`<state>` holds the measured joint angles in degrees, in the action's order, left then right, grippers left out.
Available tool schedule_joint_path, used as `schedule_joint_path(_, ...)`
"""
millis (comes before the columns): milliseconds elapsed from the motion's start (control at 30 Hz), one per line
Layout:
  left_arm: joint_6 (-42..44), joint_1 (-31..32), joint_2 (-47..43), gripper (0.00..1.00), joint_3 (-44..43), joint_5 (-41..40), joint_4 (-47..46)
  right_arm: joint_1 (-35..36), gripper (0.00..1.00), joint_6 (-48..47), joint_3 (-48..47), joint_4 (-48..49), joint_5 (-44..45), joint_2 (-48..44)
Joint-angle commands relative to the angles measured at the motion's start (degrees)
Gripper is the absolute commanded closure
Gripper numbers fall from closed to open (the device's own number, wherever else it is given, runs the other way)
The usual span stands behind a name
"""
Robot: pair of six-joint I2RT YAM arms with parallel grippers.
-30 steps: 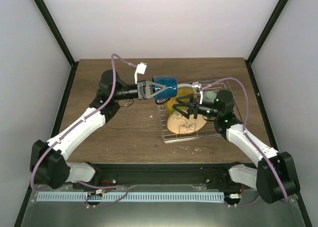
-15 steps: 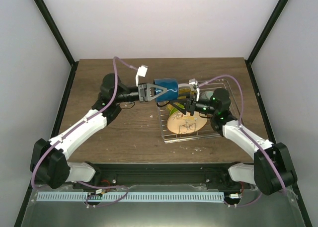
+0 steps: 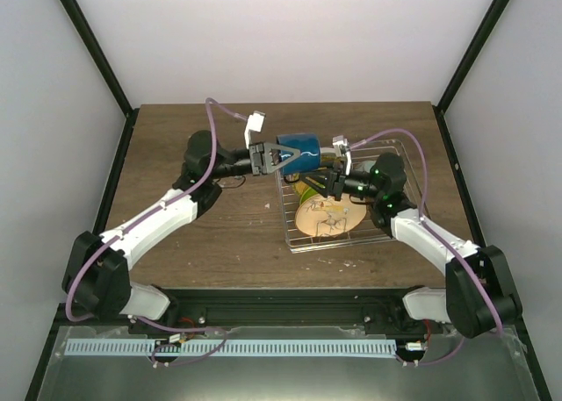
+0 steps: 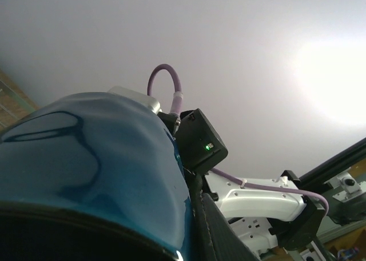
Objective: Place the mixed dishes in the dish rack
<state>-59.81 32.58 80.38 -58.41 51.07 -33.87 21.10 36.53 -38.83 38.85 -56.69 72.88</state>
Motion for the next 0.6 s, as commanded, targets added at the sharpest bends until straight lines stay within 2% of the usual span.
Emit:
schedule_joint_path(0, -0.7, 1.4, 0.4, 1.00, -0.7, 1.2, -5.8, 0.8, 0.62, 0.4, -4.1, 3.6, -0.1, -0.2)
schedule_joint_path(167, -0.8, 1.4, 0.7, 1.00, -0.6, 1.3, -5.9, 0.8, 0.84, -1.1, -4.4, 1.8, 0.6, -1.0)
schedule_joint_path(267, -0.8, 1.4, 0.7, 1.00, -0.5, 1.3, -5.9, 0.8, 0.93, -2.5, -4.6, -0.8, 1.9, -1.6)
schedule_joint_path(433, -0.7, 1.4, 1.1, 0.98, 0.1, 1.4, -6.1, 0.8, 0.99, -3.9, -4.6, -2.3, 3.3, -2.9)
schedule_joint_path(567, -0.6, 1.4, 1.8, 0.82, 1.7, 1.4, -6.7, 0.7, 0.99, -5.2, -4.5, -4.0, 5.5, -4.1)
